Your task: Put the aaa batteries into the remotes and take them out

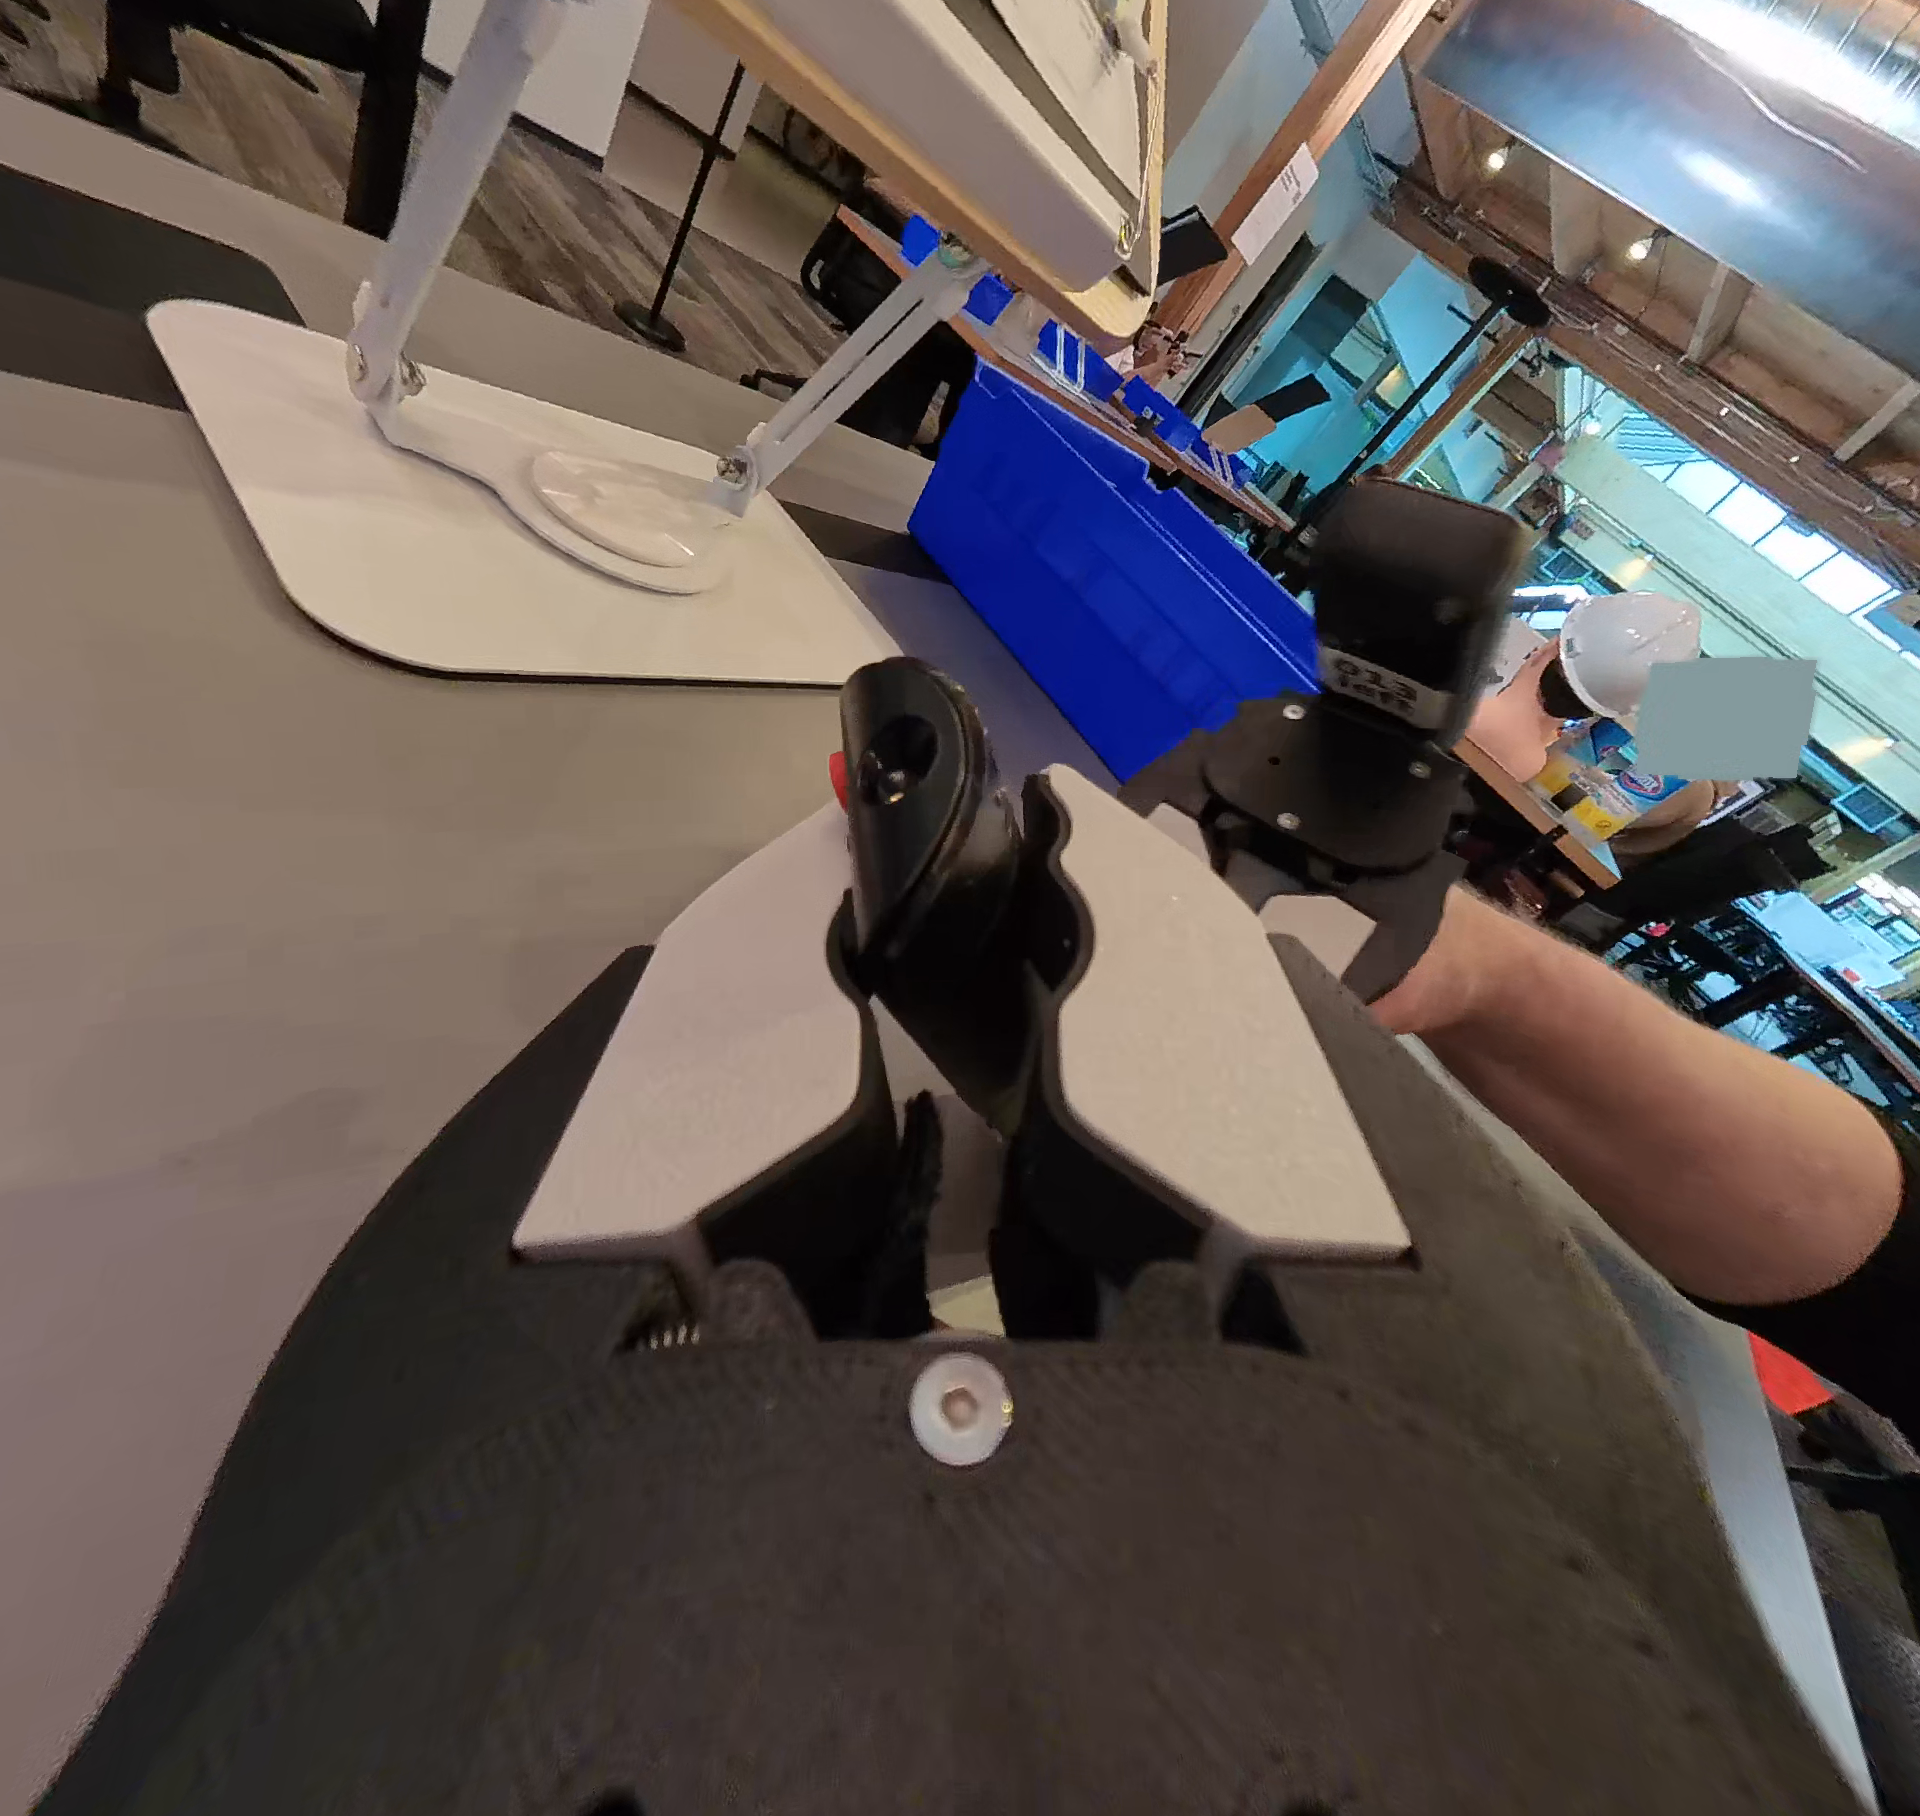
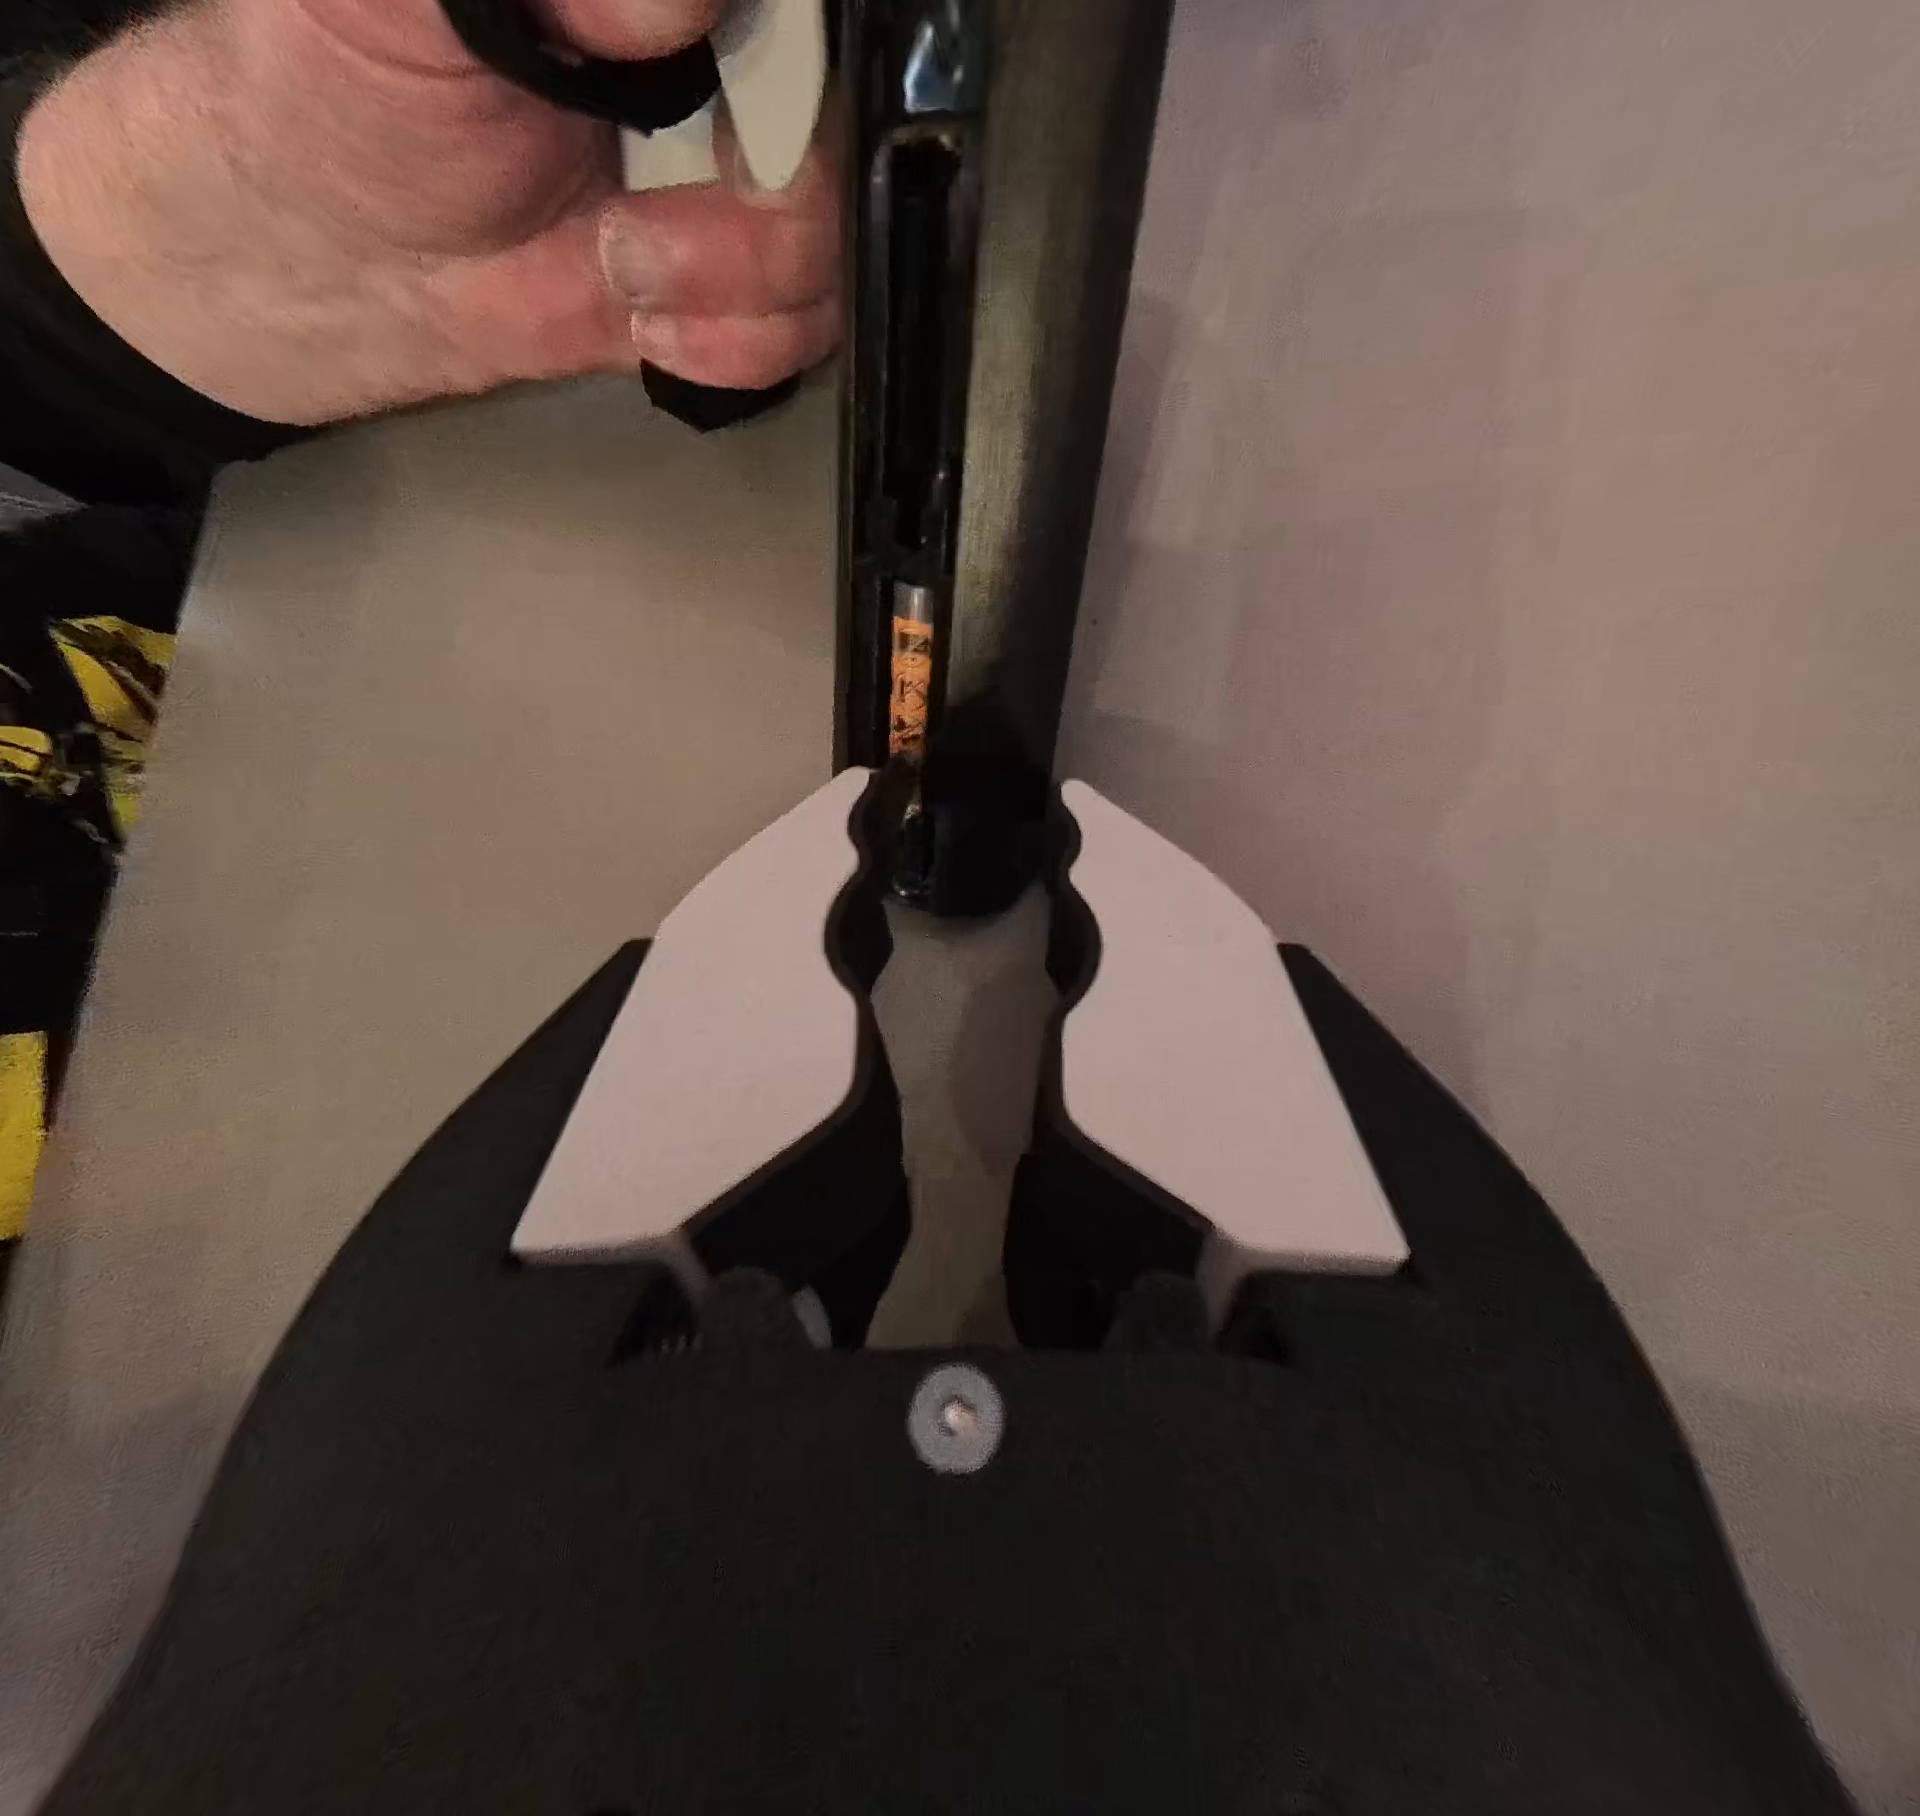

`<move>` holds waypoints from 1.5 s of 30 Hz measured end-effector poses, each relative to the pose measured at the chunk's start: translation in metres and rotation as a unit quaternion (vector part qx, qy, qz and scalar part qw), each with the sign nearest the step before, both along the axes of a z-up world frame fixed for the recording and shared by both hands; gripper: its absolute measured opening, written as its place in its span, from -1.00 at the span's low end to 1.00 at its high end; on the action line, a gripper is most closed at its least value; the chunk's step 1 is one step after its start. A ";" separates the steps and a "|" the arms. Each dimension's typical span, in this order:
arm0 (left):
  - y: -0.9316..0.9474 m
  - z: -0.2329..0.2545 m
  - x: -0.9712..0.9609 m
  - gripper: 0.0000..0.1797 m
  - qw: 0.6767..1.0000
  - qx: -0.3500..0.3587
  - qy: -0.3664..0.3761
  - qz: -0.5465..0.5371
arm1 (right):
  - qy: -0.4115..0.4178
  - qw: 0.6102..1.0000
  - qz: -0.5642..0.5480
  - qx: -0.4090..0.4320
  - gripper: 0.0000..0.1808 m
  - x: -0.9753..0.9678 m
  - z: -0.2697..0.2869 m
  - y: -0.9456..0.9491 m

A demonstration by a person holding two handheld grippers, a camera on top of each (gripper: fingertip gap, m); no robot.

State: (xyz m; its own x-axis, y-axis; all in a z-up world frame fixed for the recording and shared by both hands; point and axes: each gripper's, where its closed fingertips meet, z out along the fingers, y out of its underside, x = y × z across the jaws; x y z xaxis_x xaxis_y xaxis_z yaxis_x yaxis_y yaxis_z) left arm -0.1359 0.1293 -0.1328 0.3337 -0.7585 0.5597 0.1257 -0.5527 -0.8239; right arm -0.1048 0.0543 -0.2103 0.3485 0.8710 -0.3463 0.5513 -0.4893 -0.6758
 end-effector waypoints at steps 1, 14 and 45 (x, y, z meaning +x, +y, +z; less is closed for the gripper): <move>0.000 0.000 -0.002 -0.71 1.000 0.005 0.000 0.001 | -0.007 1.000 -0.002 0.026 -0.69 -0.001 0.001 0.001; 0.002 0.003 -0.003 -0.71 1.000 0.019 0.004 0.010 | -0.021 1.000 0.016 0.010 -0.69 -0.008 0.006 0.004; -0.005 0.015 -0.003 -0.72 0.997 0.062 0.010 0.041 | 0.023 0.996 -0.085 -0.018 -0.68 0.005 0.003 0.014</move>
State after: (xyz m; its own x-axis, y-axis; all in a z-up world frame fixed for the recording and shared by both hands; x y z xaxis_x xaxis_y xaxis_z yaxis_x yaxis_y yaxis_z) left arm -0.1393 0.1245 -0.1178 0.4075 -0.7917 0.4552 0.1486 -0.4343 -0.8884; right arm -0.1002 0.0681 -0.2076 0.4723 0.7880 -0.3951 0.4277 -0.5968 -0.6789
